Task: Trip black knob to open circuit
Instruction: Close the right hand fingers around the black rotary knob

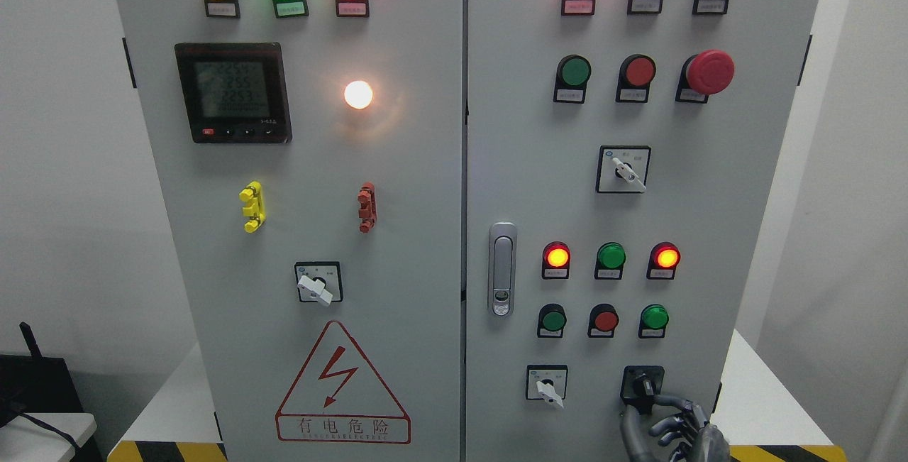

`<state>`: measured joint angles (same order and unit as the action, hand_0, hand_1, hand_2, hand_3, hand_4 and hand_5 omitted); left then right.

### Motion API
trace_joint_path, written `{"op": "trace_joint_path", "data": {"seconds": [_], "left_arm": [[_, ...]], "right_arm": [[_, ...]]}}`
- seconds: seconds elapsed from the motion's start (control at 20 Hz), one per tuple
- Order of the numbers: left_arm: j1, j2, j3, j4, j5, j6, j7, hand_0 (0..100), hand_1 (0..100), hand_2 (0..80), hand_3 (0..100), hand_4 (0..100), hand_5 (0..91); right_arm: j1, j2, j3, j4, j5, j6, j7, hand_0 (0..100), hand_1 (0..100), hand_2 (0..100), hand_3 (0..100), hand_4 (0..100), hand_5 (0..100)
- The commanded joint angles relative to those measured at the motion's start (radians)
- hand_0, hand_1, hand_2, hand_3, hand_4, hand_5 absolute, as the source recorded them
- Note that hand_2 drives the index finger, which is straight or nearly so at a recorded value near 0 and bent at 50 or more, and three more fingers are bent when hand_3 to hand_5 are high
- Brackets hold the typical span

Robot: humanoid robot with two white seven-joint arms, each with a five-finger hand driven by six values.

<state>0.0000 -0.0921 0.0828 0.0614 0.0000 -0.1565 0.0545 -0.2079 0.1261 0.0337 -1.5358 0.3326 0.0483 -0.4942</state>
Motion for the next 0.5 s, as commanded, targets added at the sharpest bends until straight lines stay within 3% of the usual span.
{"op": "trace_joint_path", "data": {"seconds": [0.0, 0.45], "left_arm": [[-0.008, 0.0, 0.0, 0.0, -0.034, 0.0, -0.001, 12, 39, 0.0, 0, 0, 0.0], [-0.008, 0.0, 0.0, 0.0, -0.032, 0.0, -0.001, 12, 39, 0.0, 0, 0, 0.0]], "right_arm": [[-0.008, 0.0, 0.003, 0.022, 0.0, 0.001, -0.003, 29, 78, 45, 80, 86, 96], [-0.008, 0.0, -0.003, 0.023, -0.001, 0.001, -0.003, 39, 78, 44, 79, 86, 96]]}}
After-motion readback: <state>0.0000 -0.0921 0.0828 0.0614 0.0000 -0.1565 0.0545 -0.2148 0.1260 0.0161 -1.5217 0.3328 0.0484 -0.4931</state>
